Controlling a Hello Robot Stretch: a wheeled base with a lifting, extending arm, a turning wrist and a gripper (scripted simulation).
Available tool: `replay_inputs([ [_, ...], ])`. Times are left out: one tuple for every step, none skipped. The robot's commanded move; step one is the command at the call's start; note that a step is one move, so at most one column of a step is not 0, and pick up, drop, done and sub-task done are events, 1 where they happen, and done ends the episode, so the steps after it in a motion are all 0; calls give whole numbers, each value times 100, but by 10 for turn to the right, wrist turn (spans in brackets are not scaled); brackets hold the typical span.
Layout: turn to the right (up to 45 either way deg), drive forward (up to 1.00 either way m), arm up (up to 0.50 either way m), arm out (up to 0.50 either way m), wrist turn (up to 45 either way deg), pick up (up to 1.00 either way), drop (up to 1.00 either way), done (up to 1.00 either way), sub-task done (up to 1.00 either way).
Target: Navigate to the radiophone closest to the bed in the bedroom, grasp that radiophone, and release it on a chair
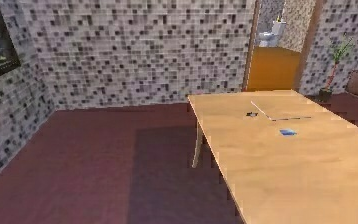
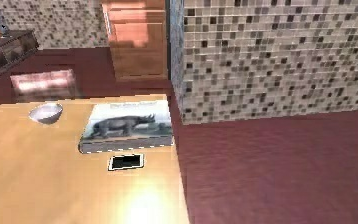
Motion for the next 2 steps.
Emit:
replay_inputs([
  [-450, 0, 0, 0, 0, 0, 0, 0, 0],
  [-450, 0, 0, 0, 0, 0, 0, 0, 0],
])
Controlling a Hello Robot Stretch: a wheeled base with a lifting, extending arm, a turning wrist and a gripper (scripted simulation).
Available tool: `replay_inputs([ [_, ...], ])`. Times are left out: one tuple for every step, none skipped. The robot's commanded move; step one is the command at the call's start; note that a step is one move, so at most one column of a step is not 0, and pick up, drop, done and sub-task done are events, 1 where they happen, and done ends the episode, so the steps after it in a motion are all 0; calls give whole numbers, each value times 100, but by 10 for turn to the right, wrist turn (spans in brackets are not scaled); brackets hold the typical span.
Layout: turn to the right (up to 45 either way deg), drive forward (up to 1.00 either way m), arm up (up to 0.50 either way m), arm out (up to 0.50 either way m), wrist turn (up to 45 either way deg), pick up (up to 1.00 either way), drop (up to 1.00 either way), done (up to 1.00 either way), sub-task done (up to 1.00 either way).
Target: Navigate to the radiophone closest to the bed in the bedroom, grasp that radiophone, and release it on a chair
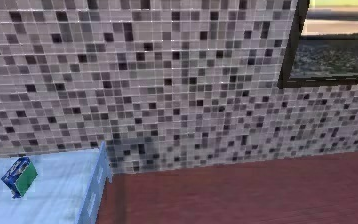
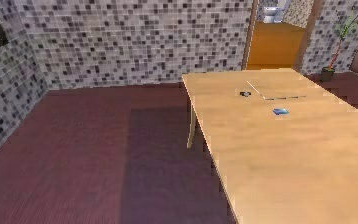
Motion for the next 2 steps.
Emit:
replay_inputs([
  [-60, 0, 0, 0, 0, 0, 0, 0, 0],
  [0, 10, 0, 0, 0, 0, 0, 0, 0],
])
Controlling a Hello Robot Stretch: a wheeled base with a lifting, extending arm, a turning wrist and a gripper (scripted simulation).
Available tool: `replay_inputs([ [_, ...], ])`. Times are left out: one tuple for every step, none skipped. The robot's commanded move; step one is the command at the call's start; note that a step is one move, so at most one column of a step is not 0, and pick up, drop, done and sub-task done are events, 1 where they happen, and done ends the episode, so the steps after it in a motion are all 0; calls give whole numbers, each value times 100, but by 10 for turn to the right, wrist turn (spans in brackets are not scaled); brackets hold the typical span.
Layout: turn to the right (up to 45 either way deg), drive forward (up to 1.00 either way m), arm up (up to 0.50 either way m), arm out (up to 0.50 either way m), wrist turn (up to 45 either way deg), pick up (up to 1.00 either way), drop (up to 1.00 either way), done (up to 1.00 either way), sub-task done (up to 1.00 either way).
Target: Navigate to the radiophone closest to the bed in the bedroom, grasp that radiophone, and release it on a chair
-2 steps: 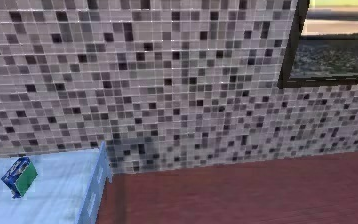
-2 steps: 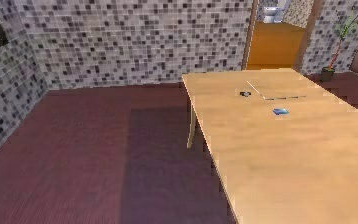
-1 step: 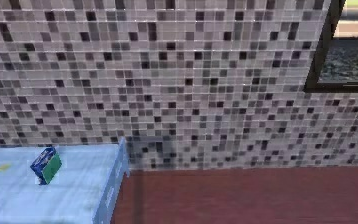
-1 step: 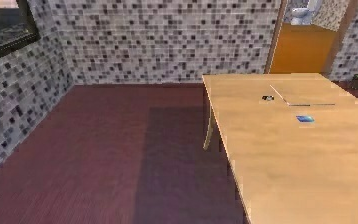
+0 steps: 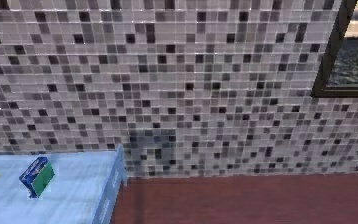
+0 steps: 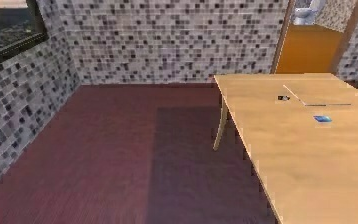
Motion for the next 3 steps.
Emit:
replay_inputs([
  [-450, 0, 0, 0, 0, 0, 0, 0, 0],
  [-120, 0, 0, 0, 0, 0, 0, 0, 0],
  [0, 35, 0, 0, 0, 0, 0, 0, 0],
])
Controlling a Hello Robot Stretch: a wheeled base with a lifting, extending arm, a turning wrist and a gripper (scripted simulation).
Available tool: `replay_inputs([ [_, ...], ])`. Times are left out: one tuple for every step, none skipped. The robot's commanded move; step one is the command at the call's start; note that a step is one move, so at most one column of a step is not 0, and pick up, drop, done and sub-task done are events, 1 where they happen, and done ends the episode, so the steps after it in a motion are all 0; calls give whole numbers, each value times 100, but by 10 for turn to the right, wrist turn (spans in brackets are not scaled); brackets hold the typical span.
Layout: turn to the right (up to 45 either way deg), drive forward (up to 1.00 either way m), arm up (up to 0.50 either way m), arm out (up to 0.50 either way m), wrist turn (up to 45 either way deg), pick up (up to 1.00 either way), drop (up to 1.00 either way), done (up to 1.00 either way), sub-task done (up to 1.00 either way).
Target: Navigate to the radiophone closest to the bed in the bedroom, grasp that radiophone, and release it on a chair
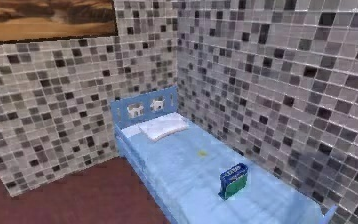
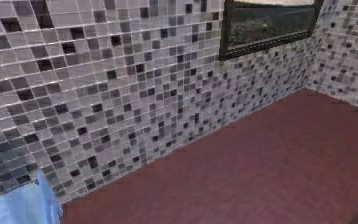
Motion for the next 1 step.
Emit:
replay_inputs([
  [-450, 0, 0, 0, 0, 0, 0, 0, 0],
])
